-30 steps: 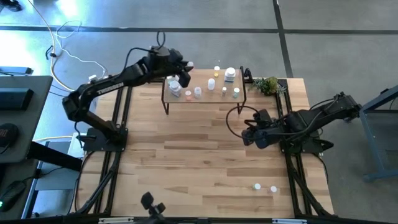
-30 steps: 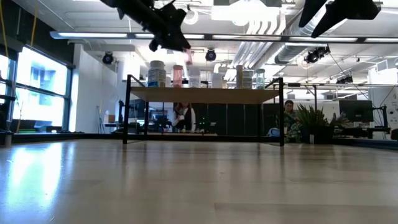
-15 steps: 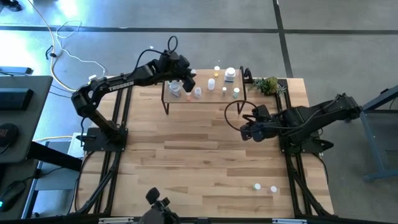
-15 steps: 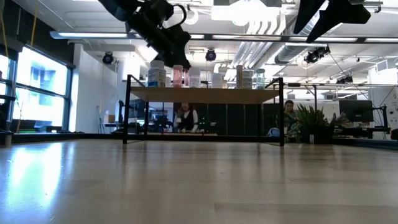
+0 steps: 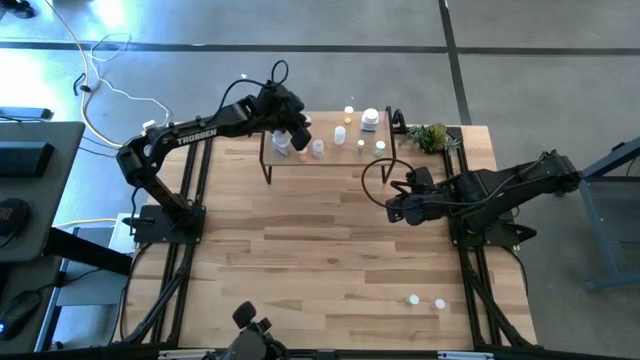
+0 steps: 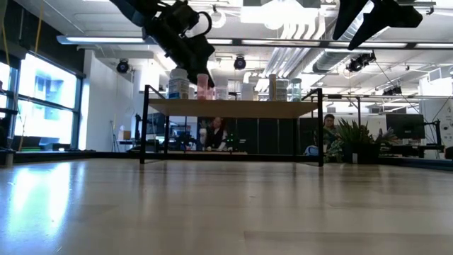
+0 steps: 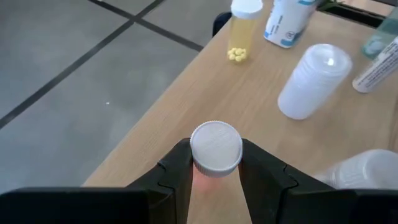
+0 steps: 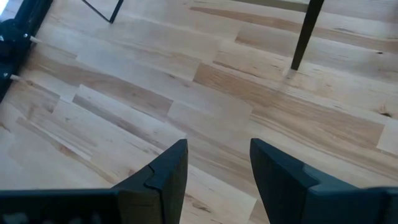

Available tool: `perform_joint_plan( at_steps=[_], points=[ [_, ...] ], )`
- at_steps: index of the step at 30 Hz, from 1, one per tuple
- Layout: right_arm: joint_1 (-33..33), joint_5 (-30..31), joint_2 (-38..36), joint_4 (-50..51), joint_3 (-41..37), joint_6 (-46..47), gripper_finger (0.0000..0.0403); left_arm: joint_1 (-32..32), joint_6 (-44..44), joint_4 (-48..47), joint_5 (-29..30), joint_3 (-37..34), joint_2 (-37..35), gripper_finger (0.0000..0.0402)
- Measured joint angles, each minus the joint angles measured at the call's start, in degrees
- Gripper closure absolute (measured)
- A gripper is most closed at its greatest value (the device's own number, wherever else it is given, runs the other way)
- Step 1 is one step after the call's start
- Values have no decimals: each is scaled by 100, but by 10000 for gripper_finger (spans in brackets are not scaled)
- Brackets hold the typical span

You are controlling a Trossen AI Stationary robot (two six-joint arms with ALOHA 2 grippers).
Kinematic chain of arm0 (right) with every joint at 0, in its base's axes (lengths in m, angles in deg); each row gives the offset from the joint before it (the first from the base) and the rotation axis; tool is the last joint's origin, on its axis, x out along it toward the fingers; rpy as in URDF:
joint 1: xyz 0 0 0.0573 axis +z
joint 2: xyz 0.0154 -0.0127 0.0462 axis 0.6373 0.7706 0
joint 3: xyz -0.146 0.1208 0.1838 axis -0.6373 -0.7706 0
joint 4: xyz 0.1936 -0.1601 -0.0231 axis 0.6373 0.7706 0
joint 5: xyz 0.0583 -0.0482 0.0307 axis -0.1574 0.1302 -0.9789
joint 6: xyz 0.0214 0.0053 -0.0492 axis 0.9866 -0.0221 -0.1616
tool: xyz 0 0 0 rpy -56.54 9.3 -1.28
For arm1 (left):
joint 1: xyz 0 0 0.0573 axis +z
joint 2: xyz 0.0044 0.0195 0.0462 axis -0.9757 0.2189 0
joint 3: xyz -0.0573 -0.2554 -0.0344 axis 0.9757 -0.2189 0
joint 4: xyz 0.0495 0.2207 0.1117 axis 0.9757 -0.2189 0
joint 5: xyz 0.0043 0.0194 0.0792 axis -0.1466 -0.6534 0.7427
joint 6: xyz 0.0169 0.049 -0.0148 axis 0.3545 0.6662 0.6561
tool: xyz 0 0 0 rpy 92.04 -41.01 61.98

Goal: Pick and place medicine bottles onto shelf by color
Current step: Put the left red transparent pill bottle on the shelf

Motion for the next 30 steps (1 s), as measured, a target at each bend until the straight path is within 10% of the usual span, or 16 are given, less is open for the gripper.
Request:
perform_joint_plan(
  at_steps=[30],
  points=[
    [0, -18, -2, 2, 0, -63, 237, 8, 2, 331, -15, 0, 267, 297]
  ],
)
